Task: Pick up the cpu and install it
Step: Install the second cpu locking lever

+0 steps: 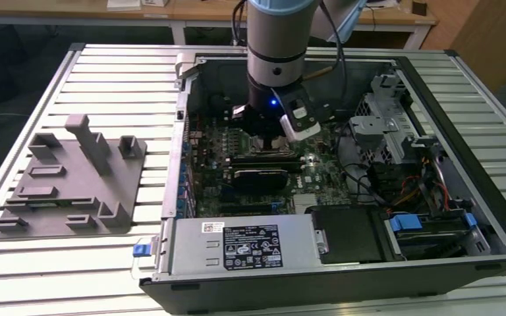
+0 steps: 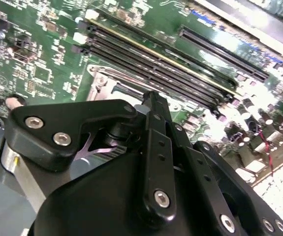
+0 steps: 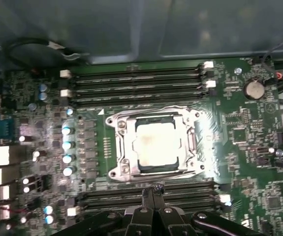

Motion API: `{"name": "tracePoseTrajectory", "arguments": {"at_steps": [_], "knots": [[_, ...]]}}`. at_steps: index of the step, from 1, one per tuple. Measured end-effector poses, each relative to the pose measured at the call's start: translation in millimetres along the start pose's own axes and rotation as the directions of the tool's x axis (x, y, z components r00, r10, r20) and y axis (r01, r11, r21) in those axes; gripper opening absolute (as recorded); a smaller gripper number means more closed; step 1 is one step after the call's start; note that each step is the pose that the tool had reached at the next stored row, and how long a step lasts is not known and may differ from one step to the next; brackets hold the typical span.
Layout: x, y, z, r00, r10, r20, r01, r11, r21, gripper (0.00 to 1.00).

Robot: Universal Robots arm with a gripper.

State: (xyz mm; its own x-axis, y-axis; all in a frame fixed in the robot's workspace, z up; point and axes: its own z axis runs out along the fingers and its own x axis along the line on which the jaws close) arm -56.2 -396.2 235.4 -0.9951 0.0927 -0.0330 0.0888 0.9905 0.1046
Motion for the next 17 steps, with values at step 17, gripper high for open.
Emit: {"name": "tracePoseTrajectory", "arguments": {"at_steps": [17], "knots": [[-12.3, 30.2, 3.6, 1.0, -0.001, 0.0012, 0.001, 0.9998, 0.0189, 0.11]]}}
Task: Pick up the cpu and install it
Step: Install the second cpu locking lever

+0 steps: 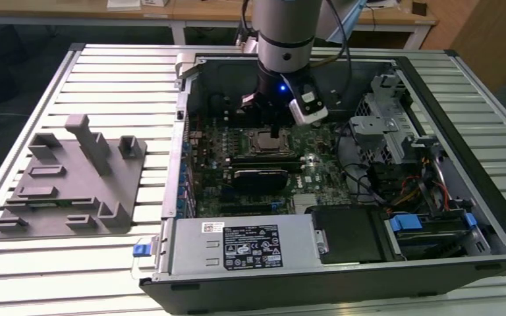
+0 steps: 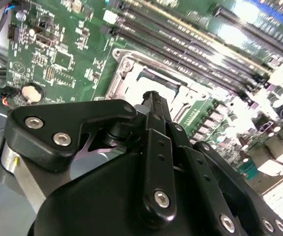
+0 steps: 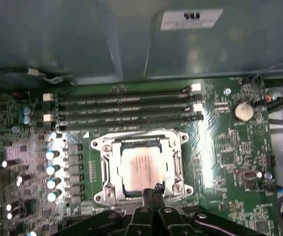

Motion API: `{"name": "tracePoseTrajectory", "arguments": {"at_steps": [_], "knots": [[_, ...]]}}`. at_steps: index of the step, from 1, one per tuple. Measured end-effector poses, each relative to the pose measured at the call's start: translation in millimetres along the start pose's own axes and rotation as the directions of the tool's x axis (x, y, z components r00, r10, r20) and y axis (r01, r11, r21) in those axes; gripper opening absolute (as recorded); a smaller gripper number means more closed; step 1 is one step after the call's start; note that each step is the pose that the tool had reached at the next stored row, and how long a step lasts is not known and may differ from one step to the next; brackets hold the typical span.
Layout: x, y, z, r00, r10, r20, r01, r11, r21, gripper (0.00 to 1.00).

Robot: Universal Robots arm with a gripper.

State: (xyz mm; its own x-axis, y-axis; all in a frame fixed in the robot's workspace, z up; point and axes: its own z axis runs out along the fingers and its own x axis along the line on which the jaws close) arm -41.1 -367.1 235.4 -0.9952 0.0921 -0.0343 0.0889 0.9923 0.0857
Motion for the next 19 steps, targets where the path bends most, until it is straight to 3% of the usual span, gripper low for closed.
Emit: {"name": "tracePoseTrajectory", "arguments": {"at_steps": [5, 19], "knots": [[-0.9, 7.4, 0.7, 1.0, 0.0, 0.0002, 0.0, 1.0, 0.002, 0.11], [-1.7, 8.3, -2.0, 1.0, 0.0, 0.0002, 0.0, 1.0, 0.0024, 0.11]]}}
